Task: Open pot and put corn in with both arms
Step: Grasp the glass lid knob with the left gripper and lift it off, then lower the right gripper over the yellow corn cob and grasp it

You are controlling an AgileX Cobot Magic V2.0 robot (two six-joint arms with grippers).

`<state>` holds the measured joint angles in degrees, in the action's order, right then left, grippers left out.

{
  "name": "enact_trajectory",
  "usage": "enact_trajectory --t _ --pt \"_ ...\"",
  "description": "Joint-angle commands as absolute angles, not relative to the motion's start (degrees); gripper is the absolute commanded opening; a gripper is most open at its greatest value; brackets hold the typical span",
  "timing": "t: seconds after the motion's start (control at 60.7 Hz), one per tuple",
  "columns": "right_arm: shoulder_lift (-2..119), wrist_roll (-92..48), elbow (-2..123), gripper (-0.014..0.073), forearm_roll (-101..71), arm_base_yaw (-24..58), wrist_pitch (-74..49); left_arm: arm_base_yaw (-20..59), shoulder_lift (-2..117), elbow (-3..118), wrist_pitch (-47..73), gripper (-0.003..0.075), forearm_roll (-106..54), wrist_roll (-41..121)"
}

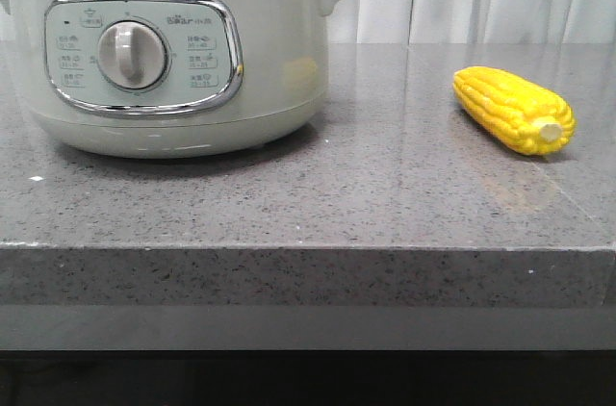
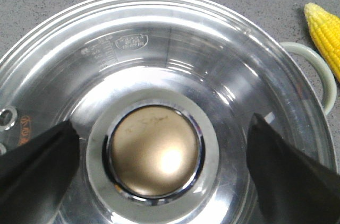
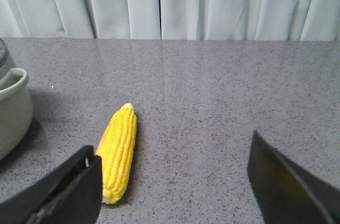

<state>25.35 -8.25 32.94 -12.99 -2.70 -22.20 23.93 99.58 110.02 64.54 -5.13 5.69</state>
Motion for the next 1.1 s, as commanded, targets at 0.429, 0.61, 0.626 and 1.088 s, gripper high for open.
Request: enact_trajectory --t 0.429,0.61,0.626,1.088 --pt "25.98 -8.75 34.98 0.0581 -12.78 -3.01 -18.35 24.37 96.99 111.99 61.38 0.0222 -5.40 5.55" --pt "25.98 -8.75 34.98 0.0581 -12.78 -3.01 -18.35 24.37 95.52 112.12 60.02 0.0200 -5.40 5.55" --pt "25.98 -8.75 34.98 0.0581 -12.78 -3.01 -18.35 24.37 95.33 112.12 60.02 0.0200 -5.40 5.55" --pt "25.98 -8.75 34.98 0.0581 -12.78 -3.01 -18.35 24.37 81.67 106.90 59.76 0.0200 -6.88 5.98"
